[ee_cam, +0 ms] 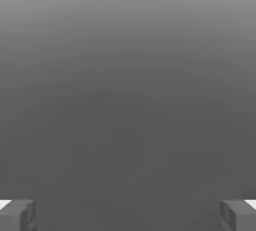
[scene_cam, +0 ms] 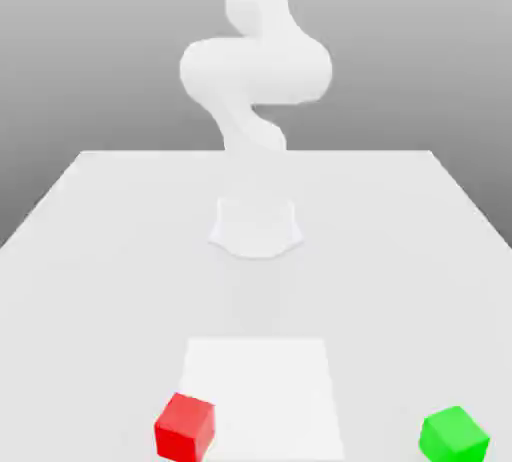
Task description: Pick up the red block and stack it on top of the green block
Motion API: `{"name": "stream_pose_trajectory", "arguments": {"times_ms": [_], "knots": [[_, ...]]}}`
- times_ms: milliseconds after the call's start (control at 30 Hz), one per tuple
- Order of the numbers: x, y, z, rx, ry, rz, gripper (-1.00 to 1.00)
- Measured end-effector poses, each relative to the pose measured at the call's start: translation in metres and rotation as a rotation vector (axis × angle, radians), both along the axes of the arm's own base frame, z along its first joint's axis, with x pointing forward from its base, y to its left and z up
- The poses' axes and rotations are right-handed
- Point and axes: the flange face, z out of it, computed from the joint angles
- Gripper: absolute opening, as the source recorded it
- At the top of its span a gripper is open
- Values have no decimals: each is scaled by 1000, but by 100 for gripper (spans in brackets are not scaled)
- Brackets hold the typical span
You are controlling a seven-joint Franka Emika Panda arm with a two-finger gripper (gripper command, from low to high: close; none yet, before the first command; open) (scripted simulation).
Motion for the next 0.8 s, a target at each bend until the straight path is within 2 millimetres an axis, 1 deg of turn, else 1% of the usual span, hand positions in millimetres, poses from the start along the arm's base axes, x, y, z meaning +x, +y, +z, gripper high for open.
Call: {"name": "stream_pose_trajectory", "arguments": {"times_ms": [100, 200, 300, 400, 500, 600, 700, 800], "knots": [[38, -8, -49, 15, 89, -34, 0], [67, -17, -99, 30, 173, -67, 0], [91, -27, -152, 44, 257, -101, 0], [108, -36, -207, 59, 341, -136, 0], [118, -46, -264, 74, 425, -171, 0], [121, -57, -321, 89, 508, -210, 0], [117, -66, -379, 104, 592, -248, 0], [108, -71, -435, 118, 675, -281, 0]]}}
